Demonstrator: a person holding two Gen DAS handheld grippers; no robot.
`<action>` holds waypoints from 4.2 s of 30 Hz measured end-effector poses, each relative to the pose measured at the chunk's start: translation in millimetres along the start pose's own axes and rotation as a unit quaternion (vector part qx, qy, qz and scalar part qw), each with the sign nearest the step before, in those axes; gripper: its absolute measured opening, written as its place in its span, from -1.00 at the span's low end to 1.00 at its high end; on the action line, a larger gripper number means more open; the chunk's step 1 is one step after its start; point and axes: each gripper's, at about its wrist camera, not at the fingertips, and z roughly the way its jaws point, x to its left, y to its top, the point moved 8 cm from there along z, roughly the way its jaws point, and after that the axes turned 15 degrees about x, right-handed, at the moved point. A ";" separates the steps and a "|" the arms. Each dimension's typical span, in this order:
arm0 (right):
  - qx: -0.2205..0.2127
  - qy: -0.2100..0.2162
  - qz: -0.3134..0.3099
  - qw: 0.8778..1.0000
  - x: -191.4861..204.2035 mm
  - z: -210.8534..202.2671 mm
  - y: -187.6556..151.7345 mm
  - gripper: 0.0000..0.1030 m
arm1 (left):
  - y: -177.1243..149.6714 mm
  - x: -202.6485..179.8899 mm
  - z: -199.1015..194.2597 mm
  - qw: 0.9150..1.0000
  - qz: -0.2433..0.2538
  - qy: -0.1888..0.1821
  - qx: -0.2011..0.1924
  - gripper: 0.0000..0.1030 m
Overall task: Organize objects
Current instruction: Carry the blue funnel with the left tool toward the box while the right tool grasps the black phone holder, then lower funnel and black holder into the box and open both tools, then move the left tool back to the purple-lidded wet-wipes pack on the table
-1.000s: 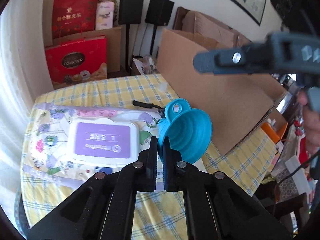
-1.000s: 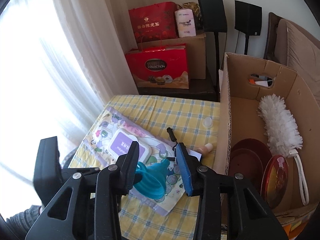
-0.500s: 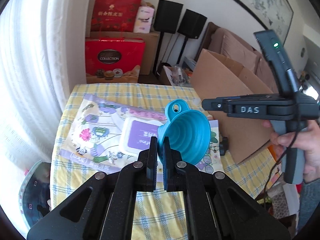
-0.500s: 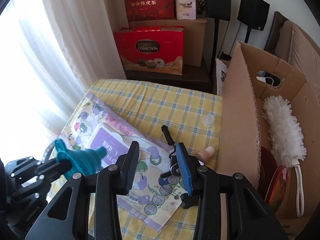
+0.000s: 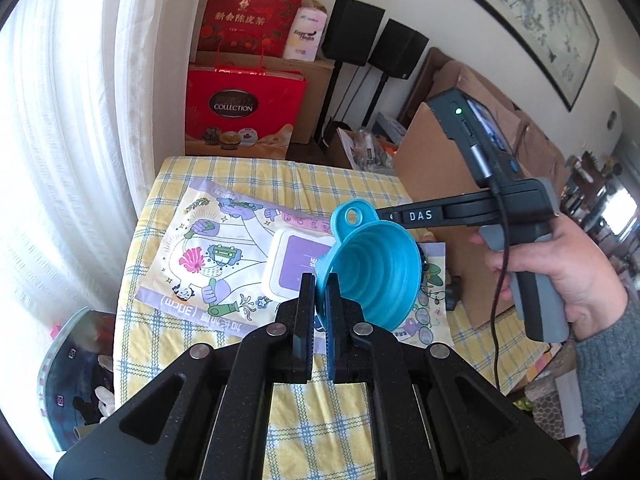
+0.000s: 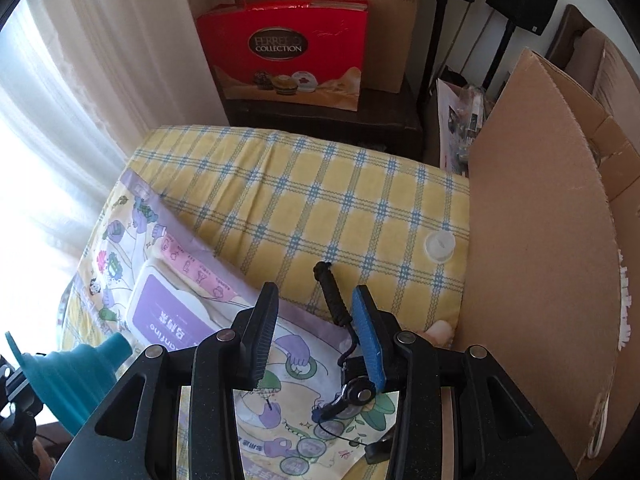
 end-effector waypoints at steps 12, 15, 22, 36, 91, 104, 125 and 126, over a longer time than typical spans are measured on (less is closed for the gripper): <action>0.028 -0.023 0.002 0.999 -6.3 28.0 7.3 -0.24 | 4.1 6.2 1.6 1.000 -0.015 -0.007 0.003 -0.92; 0.032 -0.026 0.003 0.999 -8.3 33.2 8.5 -0.29 | 4.4 0.3 2.0 1.000 -0.011 -0.009 0.003 -0.92; 0.019 -0.006 0.005 1.000 -9.6 36.9 5.6 -0.81 | 9.6 -10.2 -1.4 1.000 -0.006 -0.012 0.002 -0.92; -0.127 0.051 0.015 0.990 -2.1 -75.9 -7.8 -0.82 | 27.5 -36.2 -21.0 1.000 0.012 -0.006 -0.013 -0.92; -0.145 0.103 0.135 0.975 -197.1 -131.3 -76.0 -0.81 | 96.4 -276.4 80.9 0.975 0.204 0.060 0.071 -0.75; -0.167 0.078 0.128 0.975 -187.4 -153.5 -89.7 -0.32 | 109.9 -233.2 20.4 0.989 0.146 0.018 0.019 0.37; -0.206 0.092 0.045 0.973 -79.6 -190.0 -92.4 0.56 | 82.6 -122.8 -24.8 0.998 0.059 0.014 0.024 0.79; -0.207 0.095 0.040 0.973 -72.9 -190.1 -92.4 0.56 | 80.5 -115.4 -26.9 0.998 0.054 0.018 0.023 0.79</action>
